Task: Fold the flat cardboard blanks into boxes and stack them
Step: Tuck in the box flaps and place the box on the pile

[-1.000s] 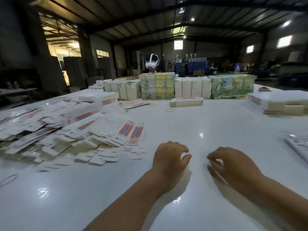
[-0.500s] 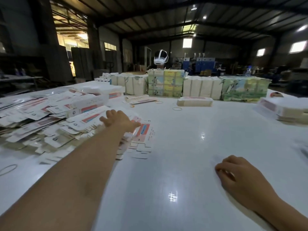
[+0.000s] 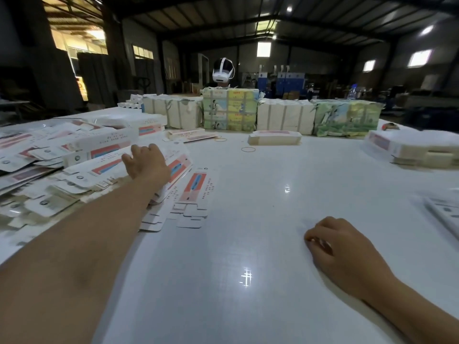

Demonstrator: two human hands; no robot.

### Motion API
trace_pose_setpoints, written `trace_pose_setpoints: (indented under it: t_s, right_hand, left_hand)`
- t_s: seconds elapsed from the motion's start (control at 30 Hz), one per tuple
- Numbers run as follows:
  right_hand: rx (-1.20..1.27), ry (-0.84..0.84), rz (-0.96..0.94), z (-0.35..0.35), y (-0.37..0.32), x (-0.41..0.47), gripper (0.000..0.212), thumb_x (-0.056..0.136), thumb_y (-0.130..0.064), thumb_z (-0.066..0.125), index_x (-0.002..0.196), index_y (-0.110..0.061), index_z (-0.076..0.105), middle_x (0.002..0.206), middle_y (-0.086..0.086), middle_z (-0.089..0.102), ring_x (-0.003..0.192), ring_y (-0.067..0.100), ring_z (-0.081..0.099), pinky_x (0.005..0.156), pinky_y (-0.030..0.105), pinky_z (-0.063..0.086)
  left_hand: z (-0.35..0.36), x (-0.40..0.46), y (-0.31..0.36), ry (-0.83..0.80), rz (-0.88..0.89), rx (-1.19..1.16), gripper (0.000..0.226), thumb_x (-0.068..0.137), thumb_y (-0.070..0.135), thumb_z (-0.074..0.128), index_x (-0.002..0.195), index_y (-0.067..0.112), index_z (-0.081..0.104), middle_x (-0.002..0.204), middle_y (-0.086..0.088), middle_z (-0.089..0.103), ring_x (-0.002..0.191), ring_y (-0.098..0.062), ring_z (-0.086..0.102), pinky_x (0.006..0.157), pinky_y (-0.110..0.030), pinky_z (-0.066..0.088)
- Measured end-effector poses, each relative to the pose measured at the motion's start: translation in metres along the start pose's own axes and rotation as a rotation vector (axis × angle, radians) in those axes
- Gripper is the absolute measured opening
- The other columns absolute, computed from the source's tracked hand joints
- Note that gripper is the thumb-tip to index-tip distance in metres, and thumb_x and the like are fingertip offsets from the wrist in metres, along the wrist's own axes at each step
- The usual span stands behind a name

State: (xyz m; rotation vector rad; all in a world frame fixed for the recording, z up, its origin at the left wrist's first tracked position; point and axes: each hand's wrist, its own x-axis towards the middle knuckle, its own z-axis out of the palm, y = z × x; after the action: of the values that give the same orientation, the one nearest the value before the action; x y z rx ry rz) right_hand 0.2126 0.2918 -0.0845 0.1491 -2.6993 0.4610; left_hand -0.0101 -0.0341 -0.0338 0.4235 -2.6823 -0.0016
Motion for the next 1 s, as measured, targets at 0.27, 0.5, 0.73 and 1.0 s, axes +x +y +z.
trace_pose_setpoints:
  t_s: [0.27, 0.5, 0.73, 1.0]
  right_hand:
    - [-0.004, -0.035, -0.002, -0.003, -0.003, 0.001, 0.021, 0.092, -0.023, 0.050, 0.102, -0.022, 0.068, 0.103, -0.006, 0.056, 0.100, 0.015, 0.047, 0.082, 0.026, 0.040]
    - [0.113, -0.088, 0.064, -0.009, -0.002, -0.005, 0.025, 0.094, -0.025, 0.047, 0.116, -0.020, 0.060, 0.123, -0.001, 0.060, 0.111, 0.022, 0.055, 0.091, 0.030, 0.047]
    - [0.972, 0.099, 0.497, -0.027, 0.009, -0.004, 0.018, 0.093, -0.005, 0.051, 0.099, -0.009, 0.068, 0.089, 0.007, 0.074, 0.086, 0.031, 0.069, 0.067, 0.037, 0.059]
    - [1.410, -0.060, 0.496, -0.037, 0.014, -0.003, 0.011, 0.092, -0.007, 0.054, 0.098, -0.002, 0.061, 0.093, 0.015, 0.073, 0.078, 0.028, 0.071, 0.051, 0.031, 0.056]
  left_hand:
    - [-0.065, -0.072, 0.066, -0.390, 0.136, -1.242, 0.006, 0.088, 0.015, 0.063, 0.089, 0.015, 0.057, 0.084, -0.002, 0.068, 0.069, -0.022, 0.070, 0.057, -0.035, 0.058]
    - [-0.056, -0.160, 0.075, -0.901, 0.416, -1.239, 0.008, 0.093, 0.015, 0.057, 0.097, 0.017, 0.063, 0.084, 0.001, 0.074, 0.076, -0.023, 0.072, 0.053, -0.025, 0.055]
    - [-0.044, -0.161, 0.054, -0.860, 0.460, -1.211, 0.015, 0.091, 0.018, 0.059, 0.083, 0.028, 0.067, 0.087, -0.001, 0.074, 0.077, -0.026, 0.072, 0.056, -0.029, 0.055]
    - [-0.054, -0.172, 0.064, -0.284, 0.669, -0.727, 0.022, 0.093, 0.041, 0.048, 0.106, 0.028, 0.061, 0.107, 0.002, 0.067, 0.088, -0.012, 0.062, 0.076, -0.031, 0.051]
